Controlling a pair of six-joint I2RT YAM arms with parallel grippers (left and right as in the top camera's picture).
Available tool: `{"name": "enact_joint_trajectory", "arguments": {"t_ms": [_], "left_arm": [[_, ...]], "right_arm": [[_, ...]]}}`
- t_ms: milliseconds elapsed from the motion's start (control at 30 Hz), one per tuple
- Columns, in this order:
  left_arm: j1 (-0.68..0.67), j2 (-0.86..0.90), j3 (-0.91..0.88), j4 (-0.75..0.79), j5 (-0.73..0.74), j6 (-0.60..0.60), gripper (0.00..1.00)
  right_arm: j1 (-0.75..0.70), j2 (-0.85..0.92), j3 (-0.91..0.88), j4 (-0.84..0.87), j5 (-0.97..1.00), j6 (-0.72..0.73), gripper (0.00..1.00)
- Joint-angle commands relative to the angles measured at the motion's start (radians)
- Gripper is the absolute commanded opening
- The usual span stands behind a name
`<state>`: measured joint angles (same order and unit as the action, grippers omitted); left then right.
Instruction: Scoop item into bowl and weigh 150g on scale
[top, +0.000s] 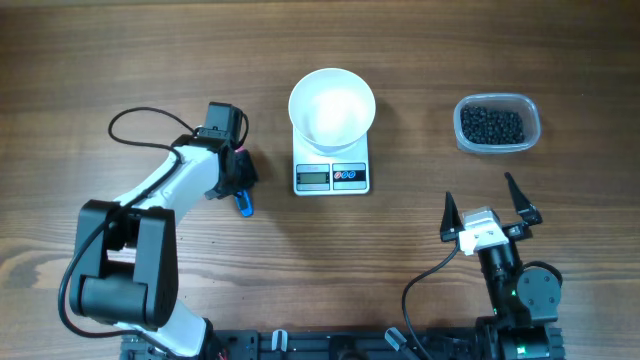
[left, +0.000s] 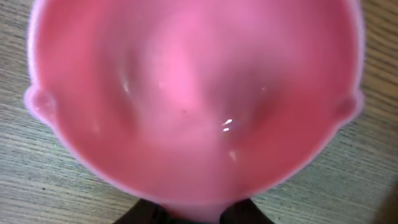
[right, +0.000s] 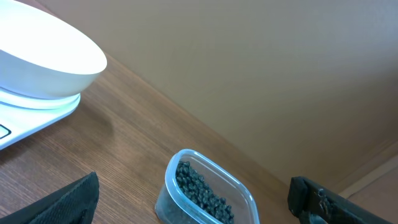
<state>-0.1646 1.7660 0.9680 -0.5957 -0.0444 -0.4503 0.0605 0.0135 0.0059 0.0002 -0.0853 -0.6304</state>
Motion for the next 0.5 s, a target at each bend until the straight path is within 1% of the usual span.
{"name": "enact_joint_trajectory", "arguments": {"t_ms": [0, 133, 233, 367, 433, 467], "left_arm": [[-0.001, 0.027, -0.001, -0.003, -0.013, -0.003, 0.26], [-0.001, 0.027, -0.001, -0.003, -0.013, -0.003, 0.29], [-0.001, 0.027, -0.001, -0.003, -0.008, -0.003, 0.29], [-0.001, 0.027, -0.001, -0.003, 0.009, -0.003, 0.24], [-0.001, 0.027, -0.001, -0.004, 0.009, -0.003, 0.24], [-0.001, 0.027, -0.001, -0.004, 0.009, -0.003, 0.26]], "right_arm": [[0.002, -0.004, -0.001, 0.005, -0.005, -0.002, 1.0], [0.002, -0.004, -0.001, 0.005, -0.005, -0.002, 1.0], [0.002, -0.004, -0.001, 0.004, -0.005, -0.002, 1.0], [0.002, -0.004, -0.001, 0.005, -0.005, -0.002, 1.0], [0.002, -0.004, -0.001, 0.004, -0.005, -0.002, 1.0], [0.002, -0.004, -0.001, 0.004, -0.005, -0.002, 1.0]]}}
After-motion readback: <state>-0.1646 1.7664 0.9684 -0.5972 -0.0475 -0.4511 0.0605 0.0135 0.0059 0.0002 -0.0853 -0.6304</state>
